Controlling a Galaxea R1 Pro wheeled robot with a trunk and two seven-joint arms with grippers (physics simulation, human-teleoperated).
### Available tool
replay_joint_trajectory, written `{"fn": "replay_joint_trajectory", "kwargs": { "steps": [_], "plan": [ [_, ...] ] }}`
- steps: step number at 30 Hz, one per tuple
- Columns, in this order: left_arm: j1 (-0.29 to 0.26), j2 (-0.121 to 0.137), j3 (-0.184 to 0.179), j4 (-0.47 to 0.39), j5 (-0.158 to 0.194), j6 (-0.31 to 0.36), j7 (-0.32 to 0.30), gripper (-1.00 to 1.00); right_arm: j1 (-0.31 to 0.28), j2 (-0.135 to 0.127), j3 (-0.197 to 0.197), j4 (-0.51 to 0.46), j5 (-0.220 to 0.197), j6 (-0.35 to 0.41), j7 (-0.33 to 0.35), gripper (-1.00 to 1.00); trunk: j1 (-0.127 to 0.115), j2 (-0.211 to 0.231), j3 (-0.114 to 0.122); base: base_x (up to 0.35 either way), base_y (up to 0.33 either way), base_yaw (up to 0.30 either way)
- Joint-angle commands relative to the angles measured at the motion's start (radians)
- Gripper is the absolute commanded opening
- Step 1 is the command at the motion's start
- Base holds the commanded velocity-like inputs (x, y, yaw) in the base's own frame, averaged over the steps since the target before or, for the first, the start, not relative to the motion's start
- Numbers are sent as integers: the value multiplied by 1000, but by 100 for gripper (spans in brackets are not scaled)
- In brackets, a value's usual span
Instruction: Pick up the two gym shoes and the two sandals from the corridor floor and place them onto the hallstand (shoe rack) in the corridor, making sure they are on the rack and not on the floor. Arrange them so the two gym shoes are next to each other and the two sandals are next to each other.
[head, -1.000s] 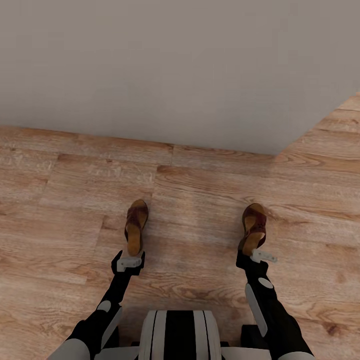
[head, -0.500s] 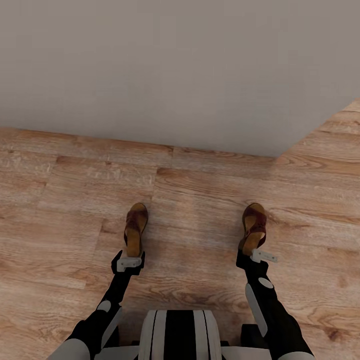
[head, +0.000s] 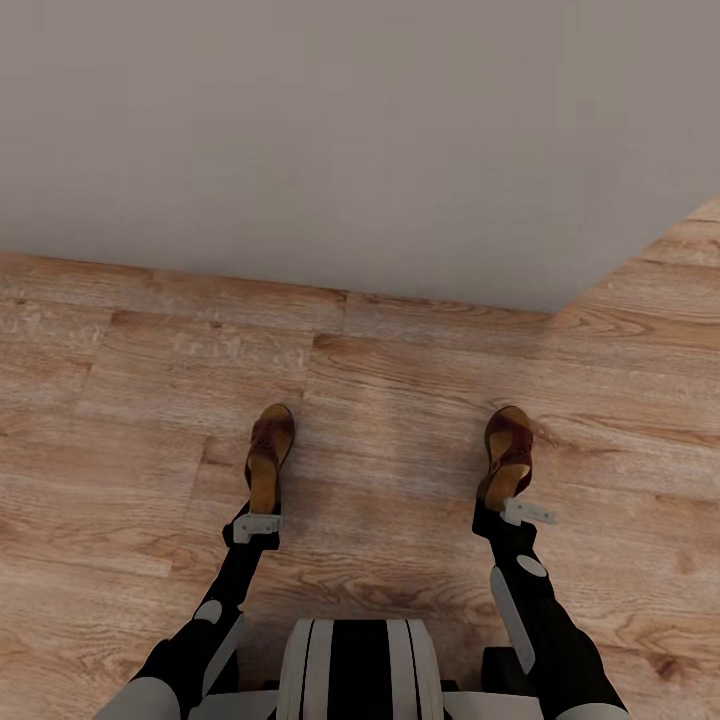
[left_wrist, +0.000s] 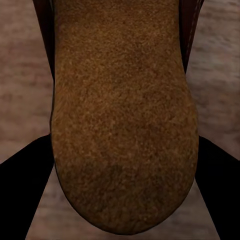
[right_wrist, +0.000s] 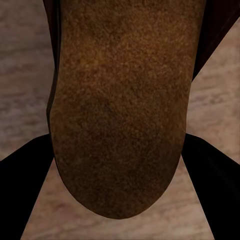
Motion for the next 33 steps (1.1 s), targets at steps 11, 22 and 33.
{"fn": "replay_joint_trajectory", "kwargs": {
  "steps": [11, 22, 33],
  "plan": [
    [0, 1, -2, -30, 7, -3, 1, -100, 0, 0, -1, -2, -7, 4, -3, -100, 0, 0, -4, 0, 0, 0],
    [0, 1, -2, -40, 7, -3, 1, -100, 0, 1, -1, -2, -8, 4, -3, -100, -1, 1, 3, 0, 0, 0],
    [0, 2, -1, -184, 8, 113, 3, -100, 0, 1, -1, -2, -8, 4, -3, -100, -6, 3, 44, 0, 0, 0]
  ]
}}
